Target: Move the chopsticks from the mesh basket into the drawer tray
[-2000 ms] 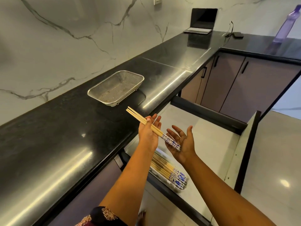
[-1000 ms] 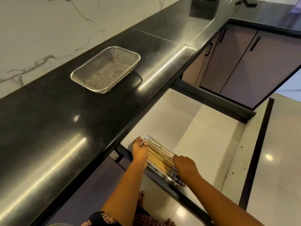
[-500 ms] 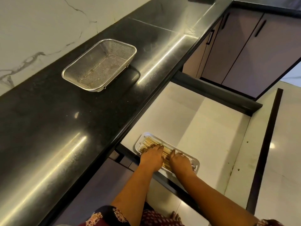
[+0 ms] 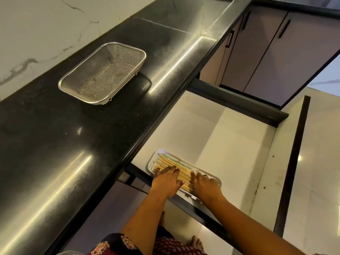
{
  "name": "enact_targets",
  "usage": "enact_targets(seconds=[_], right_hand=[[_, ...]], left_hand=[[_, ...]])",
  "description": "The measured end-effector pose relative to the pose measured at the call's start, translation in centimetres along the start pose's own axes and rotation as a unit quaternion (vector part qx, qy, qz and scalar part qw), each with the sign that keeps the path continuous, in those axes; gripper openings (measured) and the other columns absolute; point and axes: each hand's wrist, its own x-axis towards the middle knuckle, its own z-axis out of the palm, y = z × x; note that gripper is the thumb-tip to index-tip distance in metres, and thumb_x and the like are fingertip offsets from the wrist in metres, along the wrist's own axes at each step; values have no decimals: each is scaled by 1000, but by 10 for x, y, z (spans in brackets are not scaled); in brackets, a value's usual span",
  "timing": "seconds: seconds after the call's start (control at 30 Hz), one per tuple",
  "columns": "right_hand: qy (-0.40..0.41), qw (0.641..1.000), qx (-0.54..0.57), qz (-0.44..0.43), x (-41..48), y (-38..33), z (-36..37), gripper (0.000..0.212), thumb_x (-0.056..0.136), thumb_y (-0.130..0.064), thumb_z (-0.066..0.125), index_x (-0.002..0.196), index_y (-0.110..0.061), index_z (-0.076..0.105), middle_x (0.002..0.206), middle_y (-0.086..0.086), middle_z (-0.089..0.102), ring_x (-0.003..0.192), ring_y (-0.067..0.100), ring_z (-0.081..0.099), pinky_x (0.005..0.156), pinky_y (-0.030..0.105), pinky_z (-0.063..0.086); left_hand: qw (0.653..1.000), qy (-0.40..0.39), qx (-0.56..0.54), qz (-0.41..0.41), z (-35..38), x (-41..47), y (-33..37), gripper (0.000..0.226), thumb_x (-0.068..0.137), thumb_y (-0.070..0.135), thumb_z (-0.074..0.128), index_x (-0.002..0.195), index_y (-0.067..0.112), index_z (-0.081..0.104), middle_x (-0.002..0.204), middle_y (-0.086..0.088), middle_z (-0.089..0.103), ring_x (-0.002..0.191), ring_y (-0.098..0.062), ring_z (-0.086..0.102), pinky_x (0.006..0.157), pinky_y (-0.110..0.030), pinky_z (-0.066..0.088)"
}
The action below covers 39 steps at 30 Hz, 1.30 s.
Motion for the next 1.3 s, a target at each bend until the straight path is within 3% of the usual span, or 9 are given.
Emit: enact_targets(seconds=[0.3,0.47,0.7,1.07,1.17,1.3], right_hand=[[39,999,17,-11,-10,5,0,68,97,-33,46,152,-13,11,150,8,33,123,31,51,94,44,48],[43,986,115,-110,-20,9,5,57,101,-34,33,153,-18,14,160,4,18,144,26,25,116,39,25],[10,990,75,-122,-20,16,6,63,98,-55,11,153,-25,9,162,-4,10,150,17,6,119,41,7],[26,986,102,-126,-26,22,10,62,99,-53,16,153,-23,11,162,-2,13,149,18,13,119,39,14],[46,984,112,-129,-32,25,10,60,99,-51,20,150,-21,24,157,1,29,144,20,28,117,38,25],[154,974,118,-115,-44,26,13,60,95,-40,47,148,-17,29,151,5,39,136,22,39,112,34,33]], left_hand=[[1000,17,16,-12,4,-4,2,61,96,52,20,148,19,20,158,-1,18,146,-19,14,116,-53,1],[998,22,50,-29,9,-9,7,69,94,58,15,147,15,23,157,-4,23,145,-20,18,115,-53,-2],[997,-7,75,-34,3,-9,8,76,91,63,15,148,14,19,158,-6,19,145,-23,19,116,-53,3],[993,39,75,-80,8,-24,17,77,92,63,13,150,12,12,159,-7,12,147,-23,7,117,-51,-2],[993,55,55,-94,9,-30,23,76,92,62,14,149,12,14,159,-6,14,147,-22,7,117,-51,0],[991,81,28,-103,16,-43,30,74,93,61,18,149,13,16,158,-6,18,147,-23,8,117,-51,1]])
